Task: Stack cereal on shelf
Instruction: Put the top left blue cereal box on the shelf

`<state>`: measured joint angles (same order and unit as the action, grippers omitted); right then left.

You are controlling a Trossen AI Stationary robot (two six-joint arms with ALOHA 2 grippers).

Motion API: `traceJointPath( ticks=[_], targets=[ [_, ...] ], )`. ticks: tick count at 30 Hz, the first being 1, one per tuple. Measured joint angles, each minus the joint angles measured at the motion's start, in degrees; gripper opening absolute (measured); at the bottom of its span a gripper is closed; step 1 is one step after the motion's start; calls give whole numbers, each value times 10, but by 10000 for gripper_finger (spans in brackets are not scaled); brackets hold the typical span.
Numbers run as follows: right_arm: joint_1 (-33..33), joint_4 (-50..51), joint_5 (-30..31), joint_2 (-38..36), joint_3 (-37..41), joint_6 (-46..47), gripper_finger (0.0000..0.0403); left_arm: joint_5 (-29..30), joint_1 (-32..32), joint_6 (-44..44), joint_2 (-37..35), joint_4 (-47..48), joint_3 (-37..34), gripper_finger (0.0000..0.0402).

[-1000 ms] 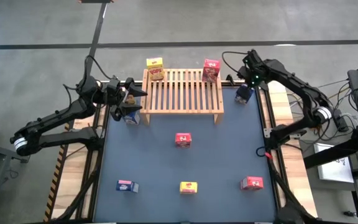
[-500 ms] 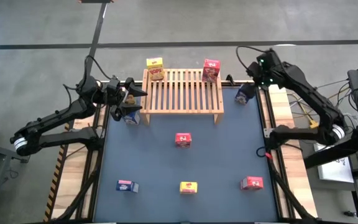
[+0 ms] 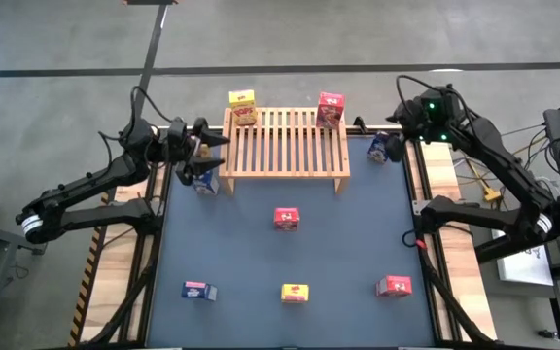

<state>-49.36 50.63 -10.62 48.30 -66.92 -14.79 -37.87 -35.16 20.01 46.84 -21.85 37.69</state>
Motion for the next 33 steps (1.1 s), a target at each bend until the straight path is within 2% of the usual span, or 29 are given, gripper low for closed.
traceJointPath(
  ticks=[4, 13, 22, 25, 29, 31, 33],
  targets=[
    [23, -9, -1, -8, 0, -1, 293, 26, 0, 0, 0, 0, 0, 304],
    [57, -55, 7, -17, 0, -2, 279, 28, 1, -9, 0, 15, 0, 304],
    [97, -96, 116, -12, 0, -2, 262, 40, 1, -83, 5, 40, 10, 304],
    [124, -94, 149, -15, 0, -2, 258, 76, 1, -129, 2, 173, 71, 304],
    [163, -94, 167, -21, 0, -2, 258, 218, 8, -207, 22, 421, 195, 304],
    [176, -94, 168, -21, 0, -2, 258, 282, 10, -211, 42, 518, 250, 304],
    [182, -94, 169, -21, 0, 3, 258, 318, 11, -206, 61, 597, 295, 302]
  ],
)
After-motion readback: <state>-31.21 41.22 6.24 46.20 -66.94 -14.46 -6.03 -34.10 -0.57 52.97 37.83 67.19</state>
